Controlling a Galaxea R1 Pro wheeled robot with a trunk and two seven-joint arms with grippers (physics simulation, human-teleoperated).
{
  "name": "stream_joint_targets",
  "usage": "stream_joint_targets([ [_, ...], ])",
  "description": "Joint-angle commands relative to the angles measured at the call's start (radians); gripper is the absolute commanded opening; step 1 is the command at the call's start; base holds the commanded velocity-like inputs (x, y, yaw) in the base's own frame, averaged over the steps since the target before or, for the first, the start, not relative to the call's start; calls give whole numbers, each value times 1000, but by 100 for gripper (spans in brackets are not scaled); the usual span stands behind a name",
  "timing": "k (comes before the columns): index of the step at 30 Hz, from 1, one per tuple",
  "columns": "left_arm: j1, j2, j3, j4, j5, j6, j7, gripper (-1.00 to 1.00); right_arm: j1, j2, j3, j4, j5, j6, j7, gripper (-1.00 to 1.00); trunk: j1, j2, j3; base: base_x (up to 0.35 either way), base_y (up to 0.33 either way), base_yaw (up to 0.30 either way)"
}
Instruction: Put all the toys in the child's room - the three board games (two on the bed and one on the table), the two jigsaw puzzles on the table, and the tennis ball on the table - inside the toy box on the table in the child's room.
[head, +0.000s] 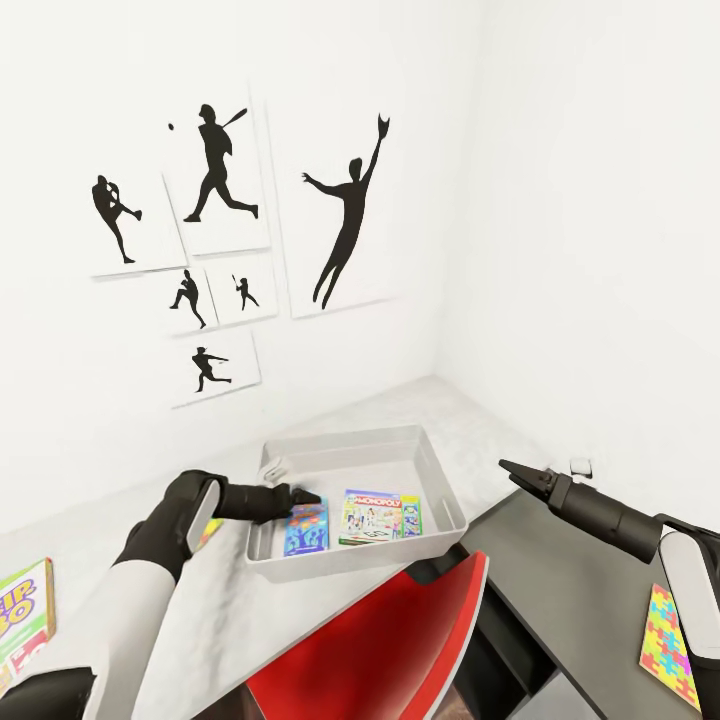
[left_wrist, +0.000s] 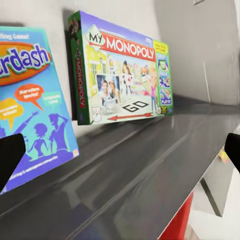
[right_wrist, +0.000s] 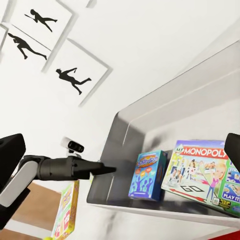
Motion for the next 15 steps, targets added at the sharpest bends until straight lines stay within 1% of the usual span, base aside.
stream_joint_targets([
  [1, -1, 0, 2, -6, 4, 8, -6, 100, -1, 0, -1, 0, 5, 4, 6, 100, 1, -2, -2, 0, 0, 0],
  [5, 0, 10, 4, -43, 4, 12, -73, 100, -1, 0, -1, 0, 5, 4, 7, 100, 1, -2, -2, 0, 0, 0],
  [8, 0, 27, 4, -75, 4, 15, -137, 100, -1, 0, -1, 0, 4, 4, 7, 100, 1, -2, -2, 0, 0, 0],
  [9, 0, 41, 4, -98, 4, 17, -182, 100, 0, 0, -1, -1, 4, 4, 7, 100, 1, -2, -2, 0, 0, 0],
  [11, 0, 55, 4, -119, 2, 18, -225, 100, 0, 0, -1, -1, 3, 4, 7, 100, 1, -2, -2, 0, 0, 0],
  [12, 0, 72, 4, -137, 2, 19, -262, 100, 0, 0, -1, -1, 3, 4, 7, 100, 1, -2, -2, 0, 0, 0],
  [15, 0, 103, 5, -158, 3, 20, -312, 100, 1, 0, -1, -1, 3, 4, 8, 100, 1, -2, 1, 0, 0, 0],
])
